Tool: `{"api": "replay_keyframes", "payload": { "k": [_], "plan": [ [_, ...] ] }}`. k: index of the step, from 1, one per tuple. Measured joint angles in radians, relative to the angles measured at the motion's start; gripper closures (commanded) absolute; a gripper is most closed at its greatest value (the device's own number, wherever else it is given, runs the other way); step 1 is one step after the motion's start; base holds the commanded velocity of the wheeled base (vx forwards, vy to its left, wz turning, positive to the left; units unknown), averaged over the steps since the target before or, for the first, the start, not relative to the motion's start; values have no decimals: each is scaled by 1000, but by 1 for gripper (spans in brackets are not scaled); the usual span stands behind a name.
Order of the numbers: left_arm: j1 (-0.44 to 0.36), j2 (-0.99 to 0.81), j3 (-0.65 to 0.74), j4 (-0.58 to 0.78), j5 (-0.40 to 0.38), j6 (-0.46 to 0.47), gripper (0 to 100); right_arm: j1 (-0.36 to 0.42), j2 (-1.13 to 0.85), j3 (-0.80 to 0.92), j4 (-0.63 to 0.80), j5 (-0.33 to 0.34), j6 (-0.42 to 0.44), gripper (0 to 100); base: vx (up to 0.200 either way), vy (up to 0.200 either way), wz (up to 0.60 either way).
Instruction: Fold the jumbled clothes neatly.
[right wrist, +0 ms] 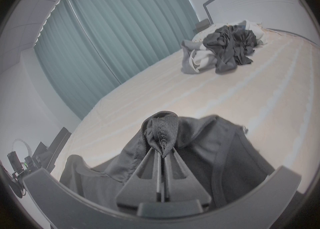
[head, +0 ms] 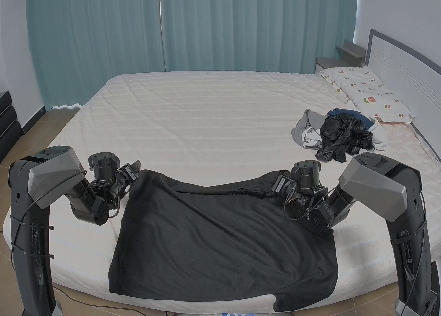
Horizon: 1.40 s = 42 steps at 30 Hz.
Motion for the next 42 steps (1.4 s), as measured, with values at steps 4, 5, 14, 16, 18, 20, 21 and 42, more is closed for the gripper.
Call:
{"api": "replay_keyframes", "payload": {
  "k": [4,5,14,16,18,20,21,42],
  "plan": [
    [-1,1,1,2,1,1,0,-12,10,-78,-5,-7,-49,100,0,0,0],
    [-1,1,2,3,1,1,0,-15,15,-97,-7,-8,-66,100,0,0,0],
    [-2,14,3,4,3,6,0,-25,98,-309,-1,-16,-128,0,0,0,0],
    [-2,17,3,3,3,8,0,-28,124,-353,-3,-18,-130,0,0,0,0],
    [-2,20,3,2,4,10,0,-34,149,-386,-7,-24,-130,0,0,0,0],
    [-2,21,2,1,4,11,0,-45,166,-403,-15,-30,-129,0,0,0,0],
    [-2,22,2,1,4,11,0,-50,170,-406,-16,-31,-127,0,0,0,0],
    [37,24,-42,32,8,-1,0,-201,-53,-69,150,238,84,0,0,0,0]
  ]
}}
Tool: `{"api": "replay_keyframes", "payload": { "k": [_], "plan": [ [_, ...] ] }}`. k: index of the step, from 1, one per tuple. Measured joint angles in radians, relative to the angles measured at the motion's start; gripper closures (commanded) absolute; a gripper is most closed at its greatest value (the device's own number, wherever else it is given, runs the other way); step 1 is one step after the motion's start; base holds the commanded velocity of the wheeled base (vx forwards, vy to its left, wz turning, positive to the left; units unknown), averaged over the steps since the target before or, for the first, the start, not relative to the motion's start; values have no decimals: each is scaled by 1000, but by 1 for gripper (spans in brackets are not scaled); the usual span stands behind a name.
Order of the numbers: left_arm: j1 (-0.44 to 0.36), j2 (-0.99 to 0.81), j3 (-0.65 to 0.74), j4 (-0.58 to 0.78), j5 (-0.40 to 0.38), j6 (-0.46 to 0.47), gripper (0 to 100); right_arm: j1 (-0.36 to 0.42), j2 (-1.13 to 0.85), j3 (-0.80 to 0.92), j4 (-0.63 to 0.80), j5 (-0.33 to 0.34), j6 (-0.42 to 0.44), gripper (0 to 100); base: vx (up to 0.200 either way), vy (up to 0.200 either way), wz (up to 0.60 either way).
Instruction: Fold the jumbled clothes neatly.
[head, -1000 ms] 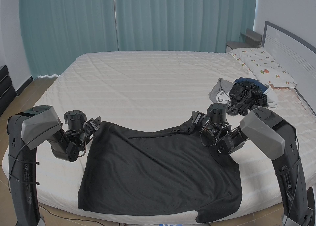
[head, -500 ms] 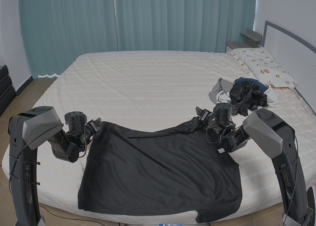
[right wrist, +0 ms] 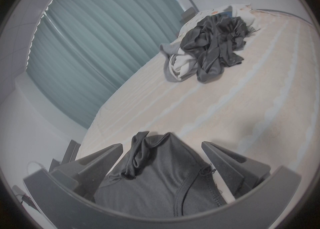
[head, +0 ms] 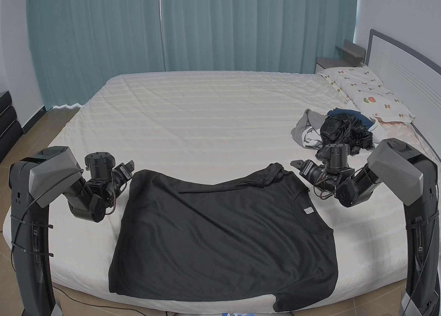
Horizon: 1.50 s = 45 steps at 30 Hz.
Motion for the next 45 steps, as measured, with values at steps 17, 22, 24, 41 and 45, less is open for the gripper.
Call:
{"api": "replay_keyframes", "payload": {
  "k": [17,22,24,41,45],
  "plan": [
    [6,12,-9,23,0,0,0,0,85,-80,35,68,-34,0,0,0,0],
    [6,12,-9,23,0,0,0,-11,103,-117,36,58,-37,0,0,0,0],
    [6,12,-9,23,0,0,0,-15,111,-127,37,54,-36,0,0,0,0],
    [5,13,-10,33,1,0,0,-30,163,-177,27,10,-21,100,0,0,0],
    [5,15,-10,55,1,0,0,-52,159,-179,25,-8,5,100,0,0,0]
  ]
}}
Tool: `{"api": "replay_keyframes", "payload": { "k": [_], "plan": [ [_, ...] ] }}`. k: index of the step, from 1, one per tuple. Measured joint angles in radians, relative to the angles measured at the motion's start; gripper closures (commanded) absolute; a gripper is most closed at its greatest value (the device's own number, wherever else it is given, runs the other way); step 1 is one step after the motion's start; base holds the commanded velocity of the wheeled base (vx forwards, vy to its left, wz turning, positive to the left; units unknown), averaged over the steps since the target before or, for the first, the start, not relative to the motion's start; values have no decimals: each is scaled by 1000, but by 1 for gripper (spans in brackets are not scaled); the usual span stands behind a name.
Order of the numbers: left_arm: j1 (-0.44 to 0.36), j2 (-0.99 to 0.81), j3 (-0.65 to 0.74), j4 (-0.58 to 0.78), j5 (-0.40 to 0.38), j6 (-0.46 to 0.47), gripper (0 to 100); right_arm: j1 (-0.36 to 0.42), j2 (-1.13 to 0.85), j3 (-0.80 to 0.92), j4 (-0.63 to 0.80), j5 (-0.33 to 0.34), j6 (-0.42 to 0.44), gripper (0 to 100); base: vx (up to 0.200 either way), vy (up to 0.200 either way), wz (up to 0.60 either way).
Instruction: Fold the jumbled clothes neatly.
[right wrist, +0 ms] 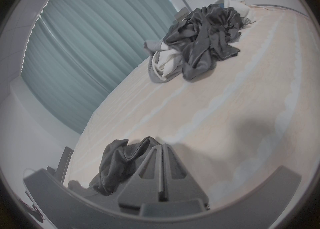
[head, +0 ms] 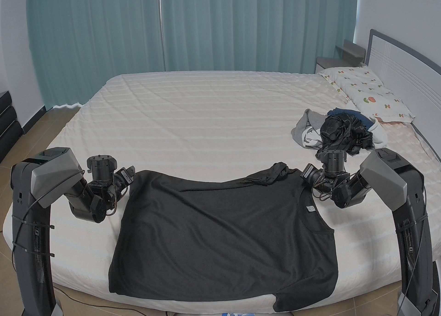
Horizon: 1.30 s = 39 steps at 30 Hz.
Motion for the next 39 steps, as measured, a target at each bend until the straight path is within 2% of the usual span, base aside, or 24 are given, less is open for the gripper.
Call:
{"api": "replay_keyframes", "payload": {
  "k": [12,21,33,34,39],
  "plan": [
    [-1,25,-30,11,0,0,0,-37,7,6,-64,-25,17,100,0,0,0],
    [-23,80,-151,12,-1,-74,0,-30,17,19,-91,-44,16,100,0,0,0],
    [-57,188,-265,24,-2,-77,0,-12,15,62,-131,-47,13,100,0,0,0],
    [-58,193,-268,31,-2,-76,100,-12,15,63,-131,-47,13,100,0,0,0],
    [-59,209,-288,63,-1,-76,100,-11,12,70,-135,-47,14,100,0,0,0]
  ]
}}
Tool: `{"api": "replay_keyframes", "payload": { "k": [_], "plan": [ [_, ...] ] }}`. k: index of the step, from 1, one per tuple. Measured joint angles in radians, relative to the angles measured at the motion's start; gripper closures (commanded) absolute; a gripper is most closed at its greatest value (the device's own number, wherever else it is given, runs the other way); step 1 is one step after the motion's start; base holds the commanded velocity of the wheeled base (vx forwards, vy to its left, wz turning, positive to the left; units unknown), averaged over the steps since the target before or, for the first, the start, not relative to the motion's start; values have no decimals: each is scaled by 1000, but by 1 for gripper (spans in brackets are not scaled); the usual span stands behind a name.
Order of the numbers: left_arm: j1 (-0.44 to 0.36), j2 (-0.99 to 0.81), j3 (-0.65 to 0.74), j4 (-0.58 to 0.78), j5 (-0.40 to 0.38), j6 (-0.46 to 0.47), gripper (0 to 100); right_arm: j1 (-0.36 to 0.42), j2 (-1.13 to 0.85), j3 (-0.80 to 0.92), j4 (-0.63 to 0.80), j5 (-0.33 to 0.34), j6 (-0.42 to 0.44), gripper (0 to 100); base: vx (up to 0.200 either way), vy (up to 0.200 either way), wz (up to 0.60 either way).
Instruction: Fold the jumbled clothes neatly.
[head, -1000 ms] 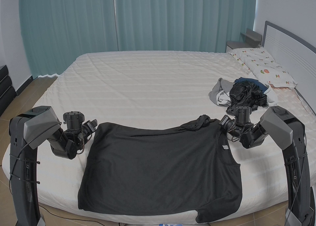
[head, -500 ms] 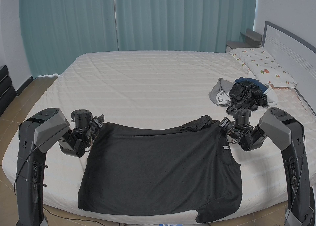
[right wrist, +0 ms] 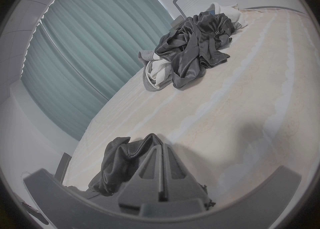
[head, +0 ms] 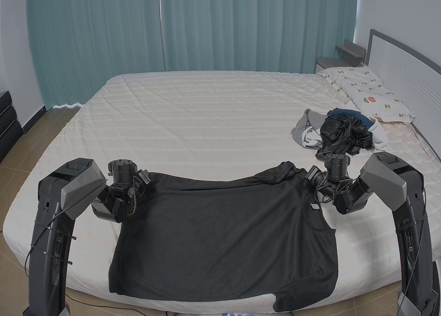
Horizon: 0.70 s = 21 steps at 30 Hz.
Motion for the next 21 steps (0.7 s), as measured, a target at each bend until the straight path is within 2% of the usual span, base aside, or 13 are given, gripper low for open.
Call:
{"api": "replay_keyframes", "payload": {
  "k": [3,10,21],
  "plan": [
    [1,5,-11,0,16,-1,100,0,-4,8,-8,1,1,100,0,0,0],
    [5,1,-47,-8,118,-9,100,6,-18,13,-47,-4,2,100,0,0,0],
    [24,-34,-50,-29,144,-17,100,15,-53,21,-91,-13,-4,100,0,0,0]
  ]
}}
